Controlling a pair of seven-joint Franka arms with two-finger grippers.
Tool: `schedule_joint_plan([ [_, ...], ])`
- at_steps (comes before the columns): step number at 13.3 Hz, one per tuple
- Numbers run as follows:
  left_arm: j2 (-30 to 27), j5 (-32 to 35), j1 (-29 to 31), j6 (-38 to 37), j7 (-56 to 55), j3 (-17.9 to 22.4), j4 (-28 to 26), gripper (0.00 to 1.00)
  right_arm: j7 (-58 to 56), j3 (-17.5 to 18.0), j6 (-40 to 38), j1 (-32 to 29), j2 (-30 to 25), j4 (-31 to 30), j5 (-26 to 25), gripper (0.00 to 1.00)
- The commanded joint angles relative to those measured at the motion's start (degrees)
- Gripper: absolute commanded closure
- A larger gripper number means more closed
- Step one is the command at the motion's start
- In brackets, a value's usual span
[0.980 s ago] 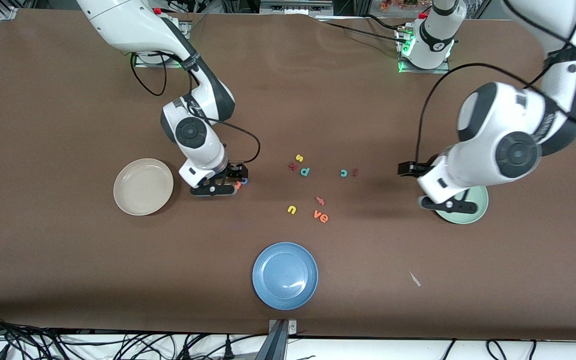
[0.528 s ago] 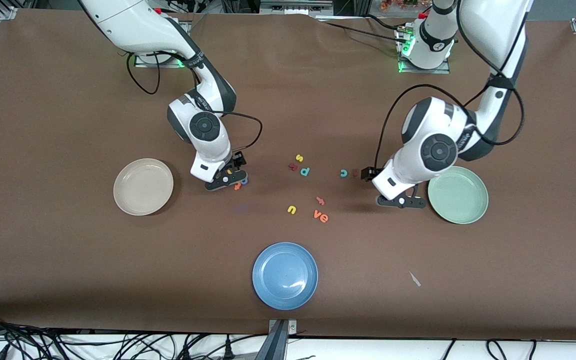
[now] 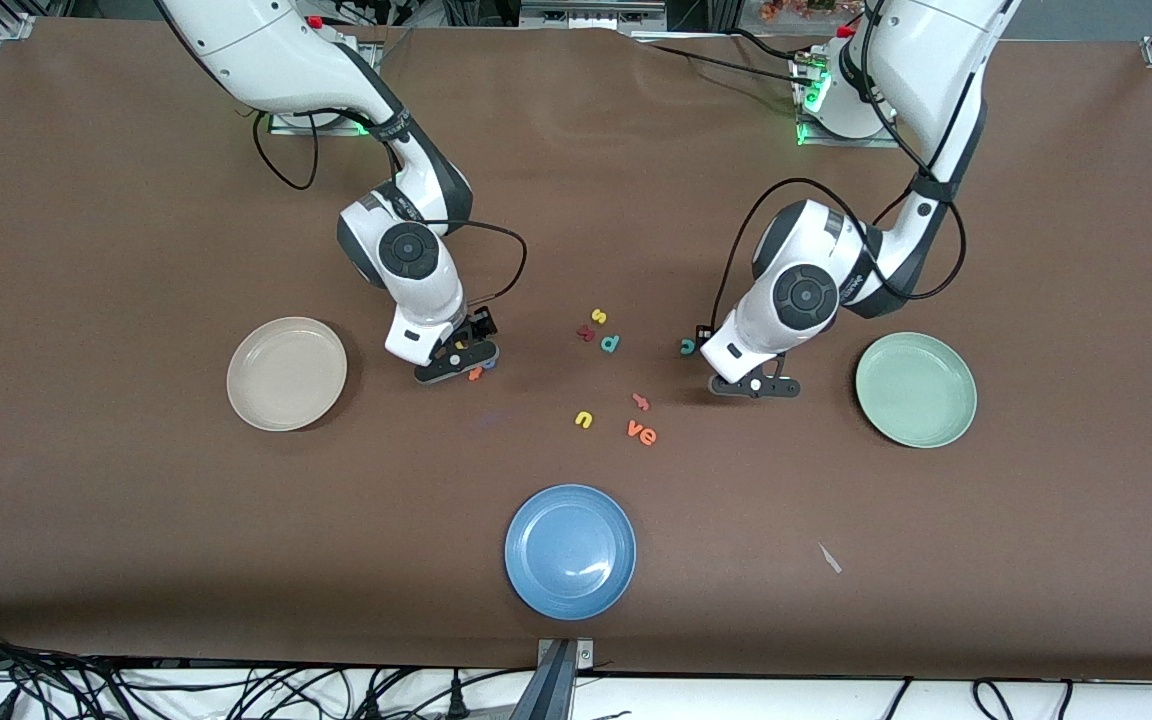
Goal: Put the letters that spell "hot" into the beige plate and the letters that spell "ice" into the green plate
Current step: 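Grasp the yellow h with the right gripper while the left gripper grasps a red letter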
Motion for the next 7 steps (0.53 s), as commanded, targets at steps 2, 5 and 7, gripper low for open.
schedule_joint_plan([
  [2,-0.1,-0.6,-1.7,4.3,-0.9,0.6,-3.3,0.46,0.6,-0.1,2.5,-0.3,-0.2,-2.2,-0.5,0.15],
  [5,1.8,-0.6,-2.4,8.5,-1.7,0.7,-4.0,0.47,0.6,-0.4,2.7,-0.5,-0.9,-3.6,-0.4,0.18],
  [7,2.5,-0.6,-2.4,9.6,-1.7,0.7,-4.1,0.47,0.7,-0.7,3.7,-0.5,-1.0,-4.4,-0.3,0.21],
])
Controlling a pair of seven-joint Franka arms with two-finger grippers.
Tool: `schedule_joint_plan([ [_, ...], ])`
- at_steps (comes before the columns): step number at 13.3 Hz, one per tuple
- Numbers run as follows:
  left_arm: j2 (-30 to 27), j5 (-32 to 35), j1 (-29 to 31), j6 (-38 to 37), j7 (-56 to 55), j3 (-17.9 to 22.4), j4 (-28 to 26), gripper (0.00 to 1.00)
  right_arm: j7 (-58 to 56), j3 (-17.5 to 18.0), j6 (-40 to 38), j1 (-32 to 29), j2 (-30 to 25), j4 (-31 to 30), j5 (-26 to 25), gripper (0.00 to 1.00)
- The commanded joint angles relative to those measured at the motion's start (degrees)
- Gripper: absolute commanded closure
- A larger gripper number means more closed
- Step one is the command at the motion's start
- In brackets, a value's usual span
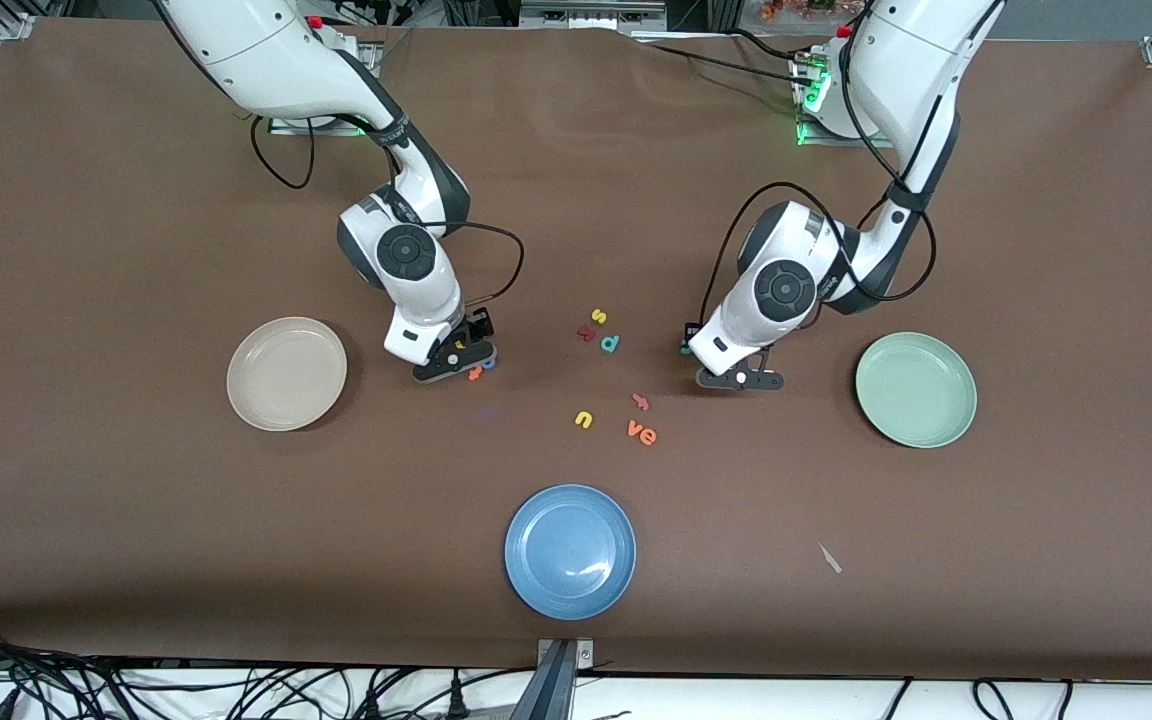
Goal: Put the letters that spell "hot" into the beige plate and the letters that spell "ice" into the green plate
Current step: 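Grasp the yellow h with the right gripper while the left gripper grasps a red letter, then place the yellow h on the beige plate while the left gripper carries the red letter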
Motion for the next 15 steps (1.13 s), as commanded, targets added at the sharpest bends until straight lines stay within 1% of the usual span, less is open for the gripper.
schedule_joint_plan([
  [1,0.5,-0.6,-0.9,1.4,-0.7,0.7,-0.2,0.52,0.5,-0.4,2.4,-0.4,-1.2,-3.0,-0.2,0.27],
  [3,0.6,-0.6,-0.9,1.4,-0.7,0.7,-0.7,0.62,0.5,-0.5,2.7,-0.4,-1.2,-3.2,-0.2,0.41],
  [6,0.4,-0.6,-1.4,1.4,-0.7,0.8,-1.2,0.85,0.5,-0.5,2.7,-0.5,-1.4,-3.2,0.0,0.59],
  [8,0.2,-0.6,-1.4,1.3,-0.7,0.8,-1.3,0.99,0.5,-0.6,2.7,-0.5,-1.7,-3.2,0.1,0.77],
  [10,-1.2,-0.6,-0.5,0.5,-0.5,0.8,-1.0,1.0,0.3,-0.9,2.6,-0.6,-2.5,-3.5,0.1,0.92],
  [11,-3.2,-0.6,0.5,-1.0,0.0,0.8,-0.8,1.0,0.2,-0.9,2.4,-0.8,-3.0,-3.5,0.1,0.94],
  [12,-5.4,-0.5,2.1,-4.5,1.0,0.8,0.0,1.0,-0.1,-0.9,2.2,-0.9,-3.6,-3.5,0.2,0.95],
  [13,-7.3,-0.6,4.2,-9.5,3.8,0.8,1.7,1.0,-0.4,-0.9,1.9,-1.7,-4.9,-3.6,0.3,0.95],
  [15,-10.1,-0.6,8.9,-18.3,11.3,0.8,4.3,1.0,-1.4,-0.7,-2.6,-4.0,-8.3,-3.6,0.1,0.95],
])
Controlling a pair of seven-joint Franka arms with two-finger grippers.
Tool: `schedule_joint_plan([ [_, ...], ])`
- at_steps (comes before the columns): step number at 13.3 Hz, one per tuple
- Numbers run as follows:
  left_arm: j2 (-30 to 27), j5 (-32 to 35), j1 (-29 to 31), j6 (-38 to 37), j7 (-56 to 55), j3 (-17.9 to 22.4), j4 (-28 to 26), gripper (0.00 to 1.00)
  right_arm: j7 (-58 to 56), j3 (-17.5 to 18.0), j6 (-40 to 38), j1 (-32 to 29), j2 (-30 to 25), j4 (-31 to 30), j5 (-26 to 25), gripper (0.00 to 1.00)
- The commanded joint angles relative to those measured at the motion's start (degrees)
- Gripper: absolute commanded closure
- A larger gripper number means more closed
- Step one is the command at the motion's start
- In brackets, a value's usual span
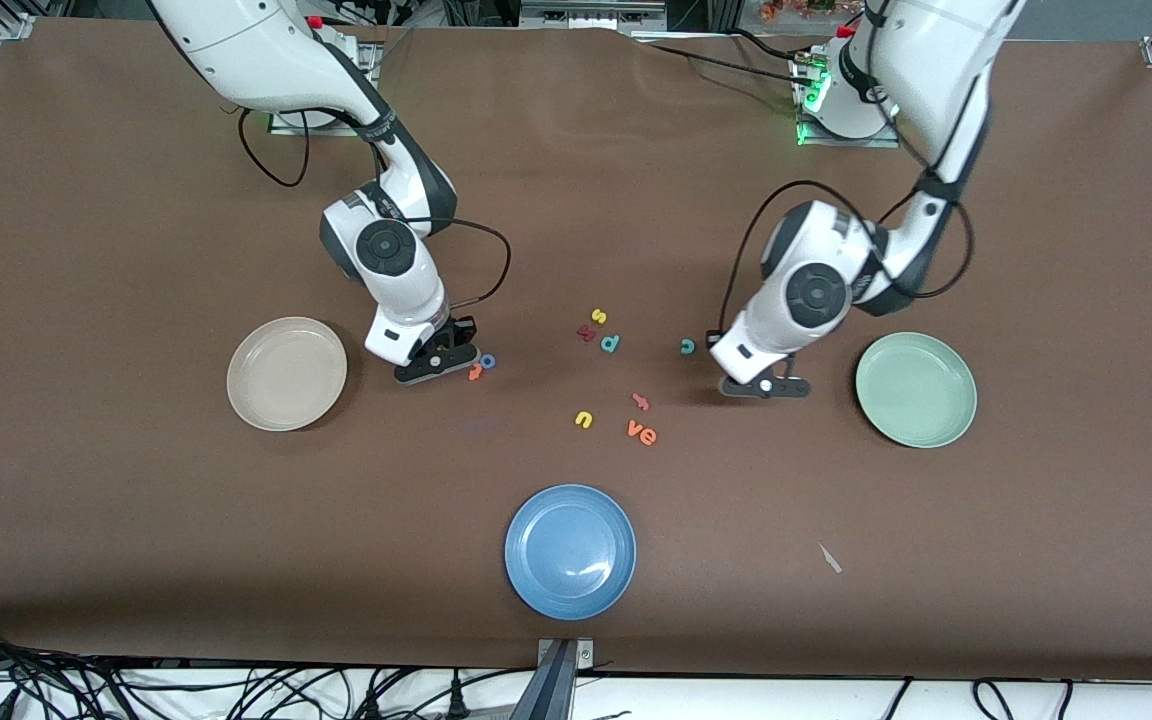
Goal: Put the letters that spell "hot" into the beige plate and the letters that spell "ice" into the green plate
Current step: 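Place the yellow h on the beige plate while the left gripper carries the red letter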
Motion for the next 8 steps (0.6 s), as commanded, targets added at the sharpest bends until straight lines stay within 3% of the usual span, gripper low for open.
schedule_joint_plan([
  [1,-5.0,-0.6,7.0,-10.4,10.6,-0.1,2.2,1.0,-4.0,0.4,-5.5,-3.6,-7.1,-2.0,0.1,0.95],
  [3,-5.0,1.1,11.3,-13.4,16.8,0.5,3.3,1.0,-5.8,0.5,-10.1,-6.0,-11.0,-2.0,0.2,0.95],
  [5,-4.4,8.0,15.4,-13.3,21.7,0.5,3.4,1.0,-10.2,0.4,-14.7,-8.5,-14.4,-2.1,0.4,0.94],
  [8,1.1,13.4,20.5,-12.0,27.5,0.5,5.0,1.0,-22.0,0.2,-17.3,-16.1,-16.5,-2.2,0.8,0.93],
])
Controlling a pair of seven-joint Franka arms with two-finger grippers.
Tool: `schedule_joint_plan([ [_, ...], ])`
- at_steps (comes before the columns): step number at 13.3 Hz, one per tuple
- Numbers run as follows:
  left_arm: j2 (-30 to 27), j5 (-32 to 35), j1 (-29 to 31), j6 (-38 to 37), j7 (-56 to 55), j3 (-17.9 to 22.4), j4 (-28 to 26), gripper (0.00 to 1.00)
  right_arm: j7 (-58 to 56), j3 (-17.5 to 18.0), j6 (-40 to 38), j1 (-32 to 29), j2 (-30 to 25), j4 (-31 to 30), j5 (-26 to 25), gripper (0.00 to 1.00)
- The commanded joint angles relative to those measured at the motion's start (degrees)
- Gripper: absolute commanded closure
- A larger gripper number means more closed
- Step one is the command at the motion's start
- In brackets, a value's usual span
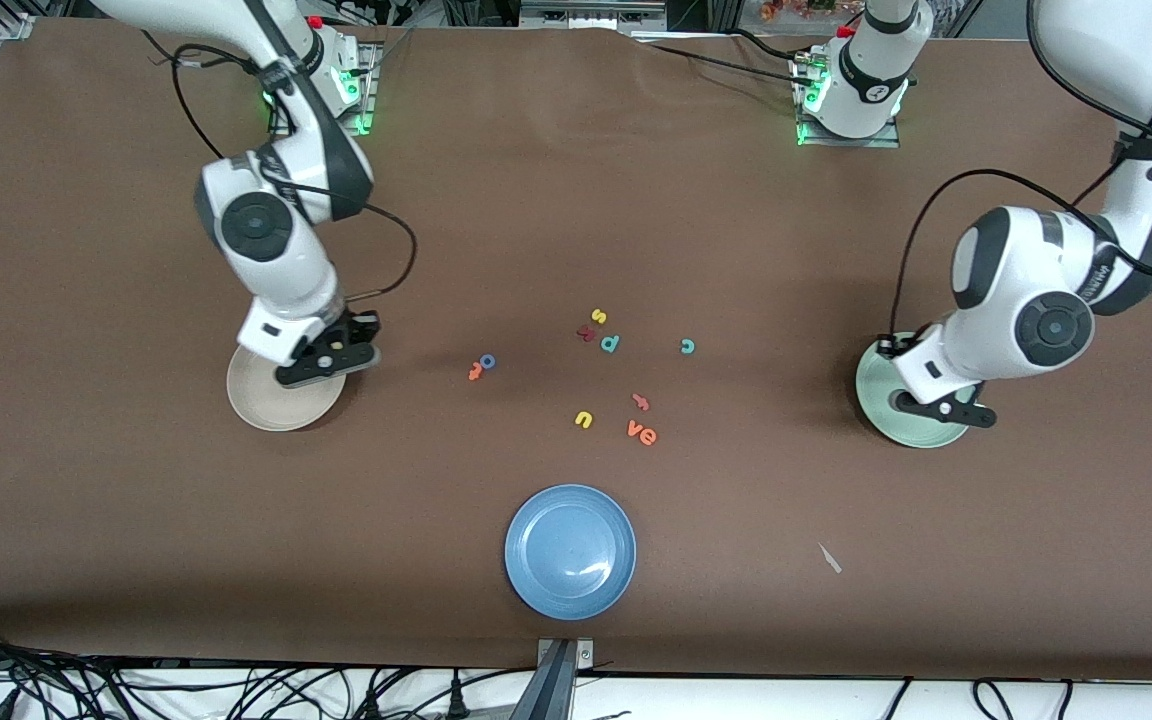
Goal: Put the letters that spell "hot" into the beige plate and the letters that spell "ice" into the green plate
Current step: 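Place the yellow h on the beige plate while the left gripper carries the red letter, then grasp the orange t with the right gripper while the left gripper drops the red letter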
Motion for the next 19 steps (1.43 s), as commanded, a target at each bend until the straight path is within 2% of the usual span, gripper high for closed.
schedule_joint_plan([
  [1,6.0,3.2,3.3,2.2,4.3,-0.6,2.2,1.0,-9.7,-0.2,-0.6,-6.9,-1.6,-2.0,0.7,0.92],
  [2,7.4,3.1,3.6,3.7,4.4,-0.6,2.2,1.0,-10.5,-0.9,-0.5,-7.7,-1.2,-1.9,0.7,0.89],
  [3,8.4,3.2,3.7,3.8,4.4,-0.6,2.2,1.0,-10.4,-1.2,-0.6,-7.8,-0.9,-2.0,1.1,0.8],
  [4,8.8,3.2,4.0,3.8,4.4,-0.6,2.2,0.92,-10.2,-1.3,-0.6,-7.9,-0.6,-2.0,2.0,0.69],
  [5,9.0,3.1,4.3,3.8,4.4,-0.6,2.2,0.64,-10.1,-1.4,-0.7,-7.9,-0.6,-2.0,3.1,0.6],
  [6,8.8,3.1,4.4,3.7,4.5,-0.7,2.2,0.01,-10.1,-1.4,-0.7,-7.9,-0.6,-2.0,4.3,0.49],
  [9,6.0,2.3,3.4,1.5,3.7,-1.7,4.3,0.0,-8.1,-1.0,-0.7,-7.8,-0.5,-1.7,5.9,0.48],
  [10,5.4,2.2,3.5,-0.8,3.0,-4.5,6.4,0.0,-7.0,-0.6,-0.7,-7.5,-0.4,-1.5,6.0,0.48],
  [11,5.4,1.2,3.4,-3.7,-0.8,-6.5,9.1,0.0,-3.8,1.4,-0.7,-7.4,0.5,-1.0,6.3,0.48],
  [12,5.4,-0.9,2.9,-6.0,-7.2,-8.6,11.3,0.0,1.1,3.0,-0.6,-7.1,2.1,0.9,6.9,0.48],
  [15,5.9,-3.0,-0.2,-6.1,-30.5,-12.7,12.6,0.0,15.9,3.3,-0.5,0.1,8.0,9.0,7.3,0.48],
  [17,8.6,-3.1,-5.3,-4.5,-45.8,-12.7,15.1,0.0,25.4,3.3,-0.6,3.1,10.5,12.9,8.1,0.48],
  [19,13.1,-3.1,-9.1,0.6,-59.6,-12.8,18.7,0.0,35.7,3.2,-0.3,5.2,13.8,15.5,8.6,0.48],
])
